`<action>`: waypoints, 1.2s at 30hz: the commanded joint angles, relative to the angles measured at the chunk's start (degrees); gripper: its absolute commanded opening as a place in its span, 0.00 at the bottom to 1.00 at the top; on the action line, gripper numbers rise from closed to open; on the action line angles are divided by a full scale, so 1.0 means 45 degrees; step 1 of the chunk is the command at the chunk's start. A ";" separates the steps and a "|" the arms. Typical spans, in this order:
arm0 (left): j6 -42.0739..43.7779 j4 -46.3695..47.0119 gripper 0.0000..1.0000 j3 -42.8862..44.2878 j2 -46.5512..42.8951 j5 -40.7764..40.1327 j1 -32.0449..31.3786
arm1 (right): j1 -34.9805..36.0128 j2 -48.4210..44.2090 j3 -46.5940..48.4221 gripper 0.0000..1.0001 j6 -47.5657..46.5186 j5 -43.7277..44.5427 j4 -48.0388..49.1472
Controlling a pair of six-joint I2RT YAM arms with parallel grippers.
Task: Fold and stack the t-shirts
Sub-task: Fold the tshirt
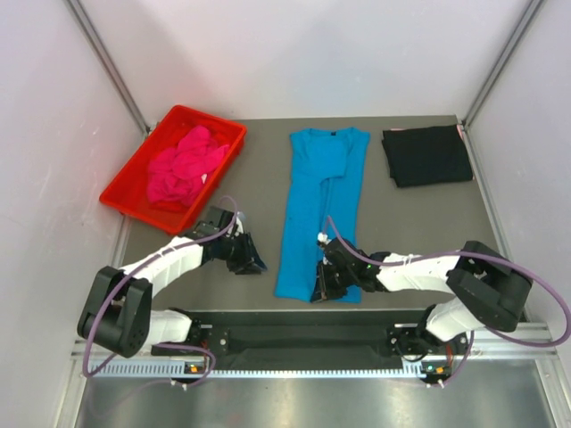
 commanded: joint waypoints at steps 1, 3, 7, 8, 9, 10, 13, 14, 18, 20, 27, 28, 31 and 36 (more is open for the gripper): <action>0.0316 0.0270 0.32 -0.0158 -0.0023 -0.0076 0.0051 | 0.0155 -0.0158 -0.0132 0.02 0.0031 0.0067 0.1187; 0.0433 0.0211 0.33 -0.0196 0.0036 -0.0214 0.0051 | 0.0155 -0.0353 -0.0132 0.01 0.0011 0.0145 0.1090; 0.0725 0.0386 0.34 -0.0313 -0.0022 0.0292 0.0051 | 0.0155 -0.1153 -0.0015 0.03 0.0070 0.0360 0.0039; 0.0958 0.0483 0.35 -0.0314 -0.0100 0.0777 0.0051 | 0.0175 -0.1445 -0.0015 0.04 0.0186 0.0399 -0.0236; 0.1077 0.0581 0.36 -0.0372 -0.0236 0.0994 0.0051 | 0.0175 -0.2067 -0.0015 0.07 0.0264 0.0419 -0.0490; 0.1136 0.0659 0.38 -0.0392 -0.0334 0.1248 0.0051 | 0.0194 -0.2440 -0.0034 0.10 0.0343 0.0515 -0.0725; 0.1176 0.1147 0.42 -0.0723 -0.0725 0.1933 0.0031 | 0.0194 -0.4042 -0.0151 0.25 0.0714 0.1099 -0.2246; 0.1137 0.1245 0.42 -0.0801 -0.0784 0.1992 0.0031 | 0.0214 -0.4413 -0.0152 0.29 0.0850 0.1296 -0.3063; 0.0805 0.1830 0.43 -0.1231 -0.0570 0.2324 -0.0047 | 0.0097 -0.5841 -0.0404 0.45 0.1202 0.2370 -0.4612; 0.0533 0.2357 0.43 -0.1465 -0.0453 0.2461 -0.0222 | -0.0117 -0.6076 -0.0697 0.47 0.1610 0.2625 -0.4867; 0.0043 0.3121 0.43 -0.2286 -0.0472 0.2404 -0.0613 | -0.1074 -0.6818 -0.1480 0.50 0.2043 0.3832 -0.6446; 0.0024 0.3140 0.43 -0.2306 -0.0395 0.2403 -0.0652 | -0.1172 -0.6916 -0.1480 0.50 0.1965 0.3914 -0.6585; -0.0015 0.3296 0.43 -0.2325 -0.0161 0.2286 -0.0867 | -0.1465 -0.7364 -0.1441 0.48 0.1809 0.4110 -0.7016; -0.0269 0.3706 0.43 -0.2404 0.0095 0.2188 -0.1198 | -0.1875 -0.7503 -0.1499 0.47 0.1613 0.4032 -0.7250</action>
